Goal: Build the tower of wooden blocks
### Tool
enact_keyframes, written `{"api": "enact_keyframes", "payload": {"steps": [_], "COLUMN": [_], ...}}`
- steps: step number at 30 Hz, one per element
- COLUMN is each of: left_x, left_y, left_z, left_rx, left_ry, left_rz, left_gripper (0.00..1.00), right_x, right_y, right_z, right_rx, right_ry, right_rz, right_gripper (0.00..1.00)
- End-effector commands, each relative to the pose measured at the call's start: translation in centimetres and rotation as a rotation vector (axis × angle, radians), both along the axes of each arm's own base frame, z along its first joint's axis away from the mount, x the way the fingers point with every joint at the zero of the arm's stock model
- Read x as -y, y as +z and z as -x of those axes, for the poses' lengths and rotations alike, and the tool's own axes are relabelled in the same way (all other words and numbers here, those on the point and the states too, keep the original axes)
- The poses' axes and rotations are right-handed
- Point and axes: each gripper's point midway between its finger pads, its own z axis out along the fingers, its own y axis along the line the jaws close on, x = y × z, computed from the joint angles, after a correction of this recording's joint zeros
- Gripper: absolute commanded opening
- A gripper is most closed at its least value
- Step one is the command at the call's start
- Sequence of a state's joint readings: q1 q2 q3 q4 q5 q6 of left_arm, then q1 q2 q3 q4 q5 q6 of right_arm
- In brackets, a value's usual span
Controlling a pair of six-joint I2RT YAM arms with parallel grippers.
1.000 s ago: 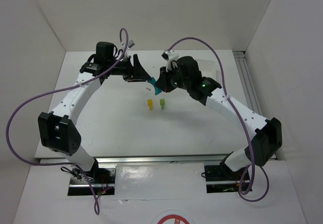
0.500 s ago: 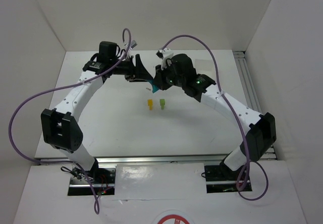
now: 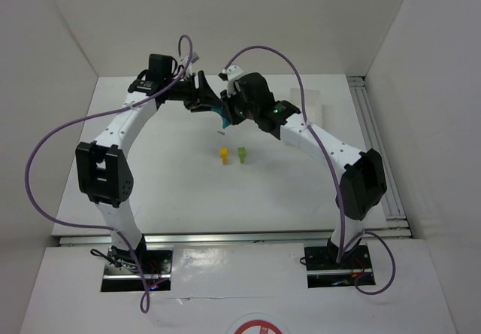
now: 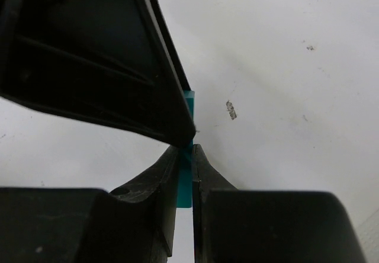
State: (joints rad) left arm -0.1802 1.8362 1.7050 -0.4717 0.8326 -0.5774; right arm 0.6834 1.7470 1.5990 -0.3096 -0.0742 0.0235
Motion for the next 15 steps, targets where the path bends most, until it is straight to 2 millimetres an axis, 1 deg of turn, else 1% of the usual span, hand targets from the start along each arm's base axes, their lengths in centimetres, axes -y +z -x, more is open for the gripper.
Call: {"api": "enact_keyframes", "payload": {"steps": [1, 2, 3, 4, 5, 6, 7, 8, 9, 10, 11, 12, 13, 15], "left_x": [0.2, -0.1, 0.0, 0.0, 0.0, -0.4, -0.4, -0.8, -0.7, -0.7, -0.7, -0.7, -0.7, -0.7], "left_y": [1.1, 1.1, 0.8, 0.6, 0.6, 0.6, 0.6, 0.6, 0.7, 0.7, 0.0, -0.1, 0.0, 0.0], "left_z": [-1.4, -1.9, -1.9, -2.2, -2.2, -2.4, -2.4, -2.6, -2.5, -2.5, -2.5, -2.5, -2.4, -2.4], "left_rx": [0.035, 0.040, 0.030, 0.026, 0.026, 0.027, 0.027, 0.019, 0.018, 0.018, 0.000, 0.000, -0.001, 0.007], "left_ry": [-0.014, -0.005, -0.012, -0.012, -0.012, -0.003, -0.003, 0.010, 0.002, 0.002, 0.003, 0.003, -0.005, -0.008], "left_rz": [0.033, 0.034, 0.038, 0.037, 0.037, 0.037, 0.037, 0.040, 0.046, 0.046, 0.043, 0.043, 0.049, 0.045], "left_gripper": [0.63, 0.61, 0.59, 0.58, 0.58, 0.58, 0.58, 0.58, 0.58, 0.58, 0.58, 0.58, 0.58, 0.58], "right_x": [-0.2, -0.1, -0.4, 0.1, 0.3, 0.2, 0.4, 0.2, 0.6, 0.4, 0.8, 0.7, 1.1, 0.8], "right_y": [2.5, 2.0, 1.9, 1.9, 1.7, 1.1, 1.1, 0.8, 0.2, 0.2, -0.3, -0.3, -0.3, -0.6], "right_z": [-1.3, -1.6, -1.7, -2.2, -2.6, -2.8, -2.9, -3.2, -3.7, -3.5, -4.0, -3.9, -4.2, -4.3], "right_rx": [0.076, 0.066, 0.062, 0.062, 0.062, 0.052, 0.049, 0.046, 0.037, 0.034, 0.027, 0.025, 0.025, 0.022], "right_ry": [0.000, 0.002, 0.011, -0.001, 0.004, 0.004, 0.006, 0.006, -0.004, 0.005, -0.005, 0.003, -0.006, 0.005], "right_rz": [-0.025, -0.023, -0.025, -0.025, -0.021, -0.014, -0.018, -0.015, -0.009, -0.013, -0.007, -0.010, -0.010, -0.015], "right_gripper": [0.15, 0.15, 0.15, 0.15, 0.15, 0.15, 0.15, 0.15, 0.15, 0.15, 0.15, 0.15, 0.15, 0.15]}}
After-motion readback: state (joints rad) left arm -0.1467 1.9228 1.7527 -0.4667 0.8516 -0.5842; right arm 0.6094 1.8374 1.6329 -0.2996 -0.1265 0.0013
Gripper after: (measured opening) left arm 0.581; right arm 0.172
